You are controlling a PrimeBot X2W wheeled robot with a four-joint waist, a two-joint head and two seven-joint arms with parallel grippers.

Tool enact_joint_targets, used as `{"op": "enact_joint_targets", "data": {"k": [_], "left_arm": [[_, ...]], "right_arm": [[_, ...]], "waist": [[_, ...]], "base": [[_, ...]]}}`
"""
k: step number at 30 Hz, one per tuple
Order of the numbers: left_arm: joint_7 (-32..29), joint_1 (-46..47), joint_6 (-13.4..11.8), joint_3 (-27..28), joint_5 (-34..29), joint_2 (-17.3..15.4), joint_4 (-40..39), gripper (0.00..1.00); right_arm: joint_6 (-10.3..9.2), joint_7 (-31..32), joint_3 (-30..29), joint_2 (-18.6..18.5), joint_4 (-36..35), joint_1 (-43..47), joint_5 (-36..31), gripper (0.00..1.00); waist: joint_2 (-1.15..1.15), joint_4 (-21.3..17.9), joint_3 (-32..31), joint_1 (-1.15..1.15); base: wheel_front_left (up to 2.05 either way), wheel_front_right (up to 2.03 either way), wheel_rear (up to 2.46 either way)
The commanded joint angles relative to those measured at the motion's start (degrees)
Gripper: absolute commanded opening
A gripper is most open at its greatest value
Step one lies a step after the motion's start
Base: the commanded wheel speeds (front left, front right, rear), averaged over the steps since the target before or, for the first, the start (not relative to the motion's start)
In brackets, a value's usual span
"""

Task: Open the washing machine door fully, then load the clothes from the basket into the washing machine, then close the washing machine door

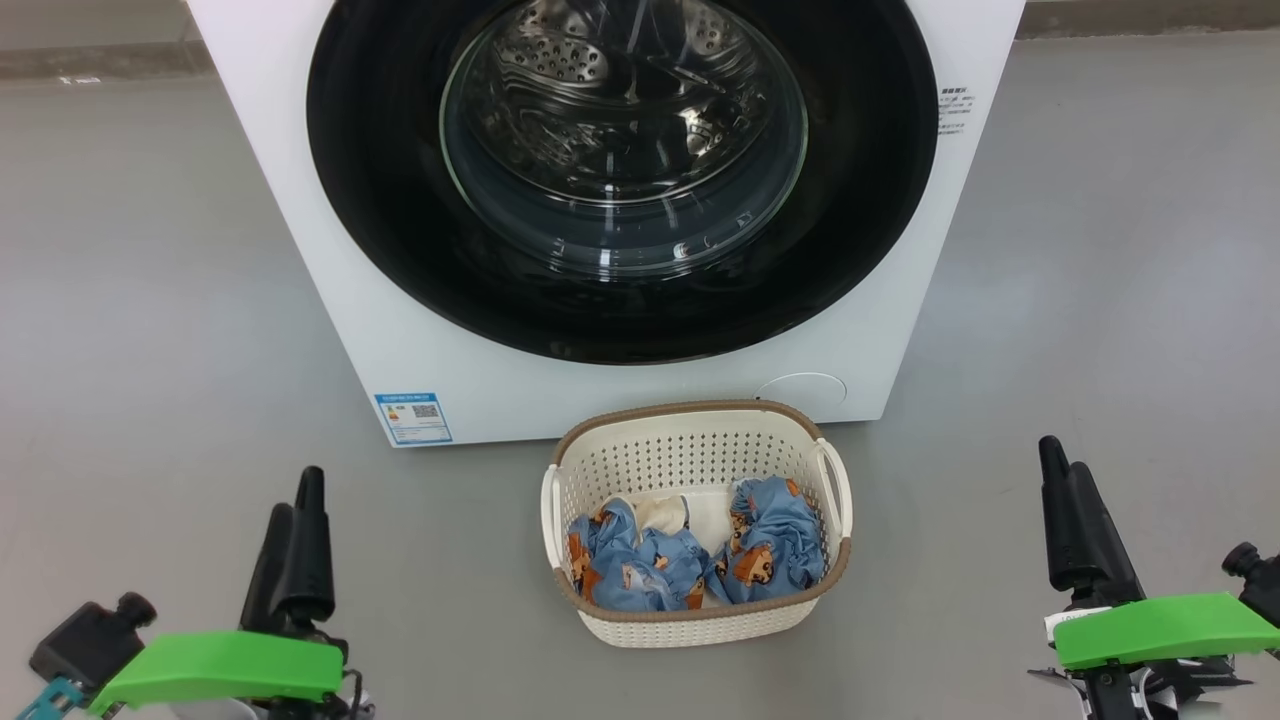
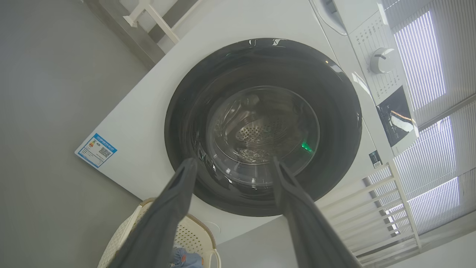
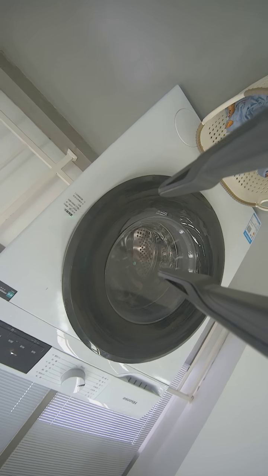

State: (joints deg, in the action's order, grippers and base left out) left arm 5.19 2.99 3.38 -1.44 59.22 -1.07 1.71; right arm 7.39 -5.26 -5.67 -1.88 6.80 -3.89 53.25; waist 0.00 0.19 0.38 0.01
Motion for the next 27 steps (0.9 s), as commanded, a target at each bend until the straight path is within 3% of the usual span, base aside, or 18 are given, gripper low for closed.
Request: {"op": "enact_joint_targets", "data": {"k": [1, 6, 12, 17, 27], "left_arm": [[0.92, 2.89, -0.65, 0.55, -2.20, -1.03, -2.27, 1.00], [1.77, 3.06, -2.63, -1.12, -8.84, -1.11, -2.70, 1.00], [2.78, 3.50, -7.72, -4.04, -22.01, -1.19, -3.75, 1.00], [3.63, 3.52, -10.99, -6.44, -27.93, -1.27, -4.02, 1.00], [5.15, 3.34, -13.53, -9.06, -37.67, -1.44, -1.69, 1.00]], "right_arm": [[0.06, -0.92, 1.31, -0.61, -2.16, -2.78, -2.03, 1.00], [0.06, -1.76, 1.66, -0.64, -2.69, -3.05, -6.47, 1.00], [0.07, -2.76, 1.96, -0.69, -2.42, -3.24, -11.52, 1.00], [0.07, -3.61, 1.78, -0.73, -2.30, -3.57, -16.18, 1.00], [0.08, -5.11, 2.42, -0.79, -2.09, -4.01, -24.80, 1.00]], "waist": [[0.00, 0.01, -0.01, -0.01], [0.00, 0.03, -0.02, -0.01], [0.00, 0.03, 0.05, -0.01], [0.00, 0.01, 0.08, -0.01], [0.00, -0.06, -0.04, -0.01]], "base": [[0.00, 0.00, 0.00], [0.00, 0.00, 0.00], [0.00, 0.00, 0.00], [0.00, 0.00, 0.00], [0.00, 0.00, 0.00]]}}
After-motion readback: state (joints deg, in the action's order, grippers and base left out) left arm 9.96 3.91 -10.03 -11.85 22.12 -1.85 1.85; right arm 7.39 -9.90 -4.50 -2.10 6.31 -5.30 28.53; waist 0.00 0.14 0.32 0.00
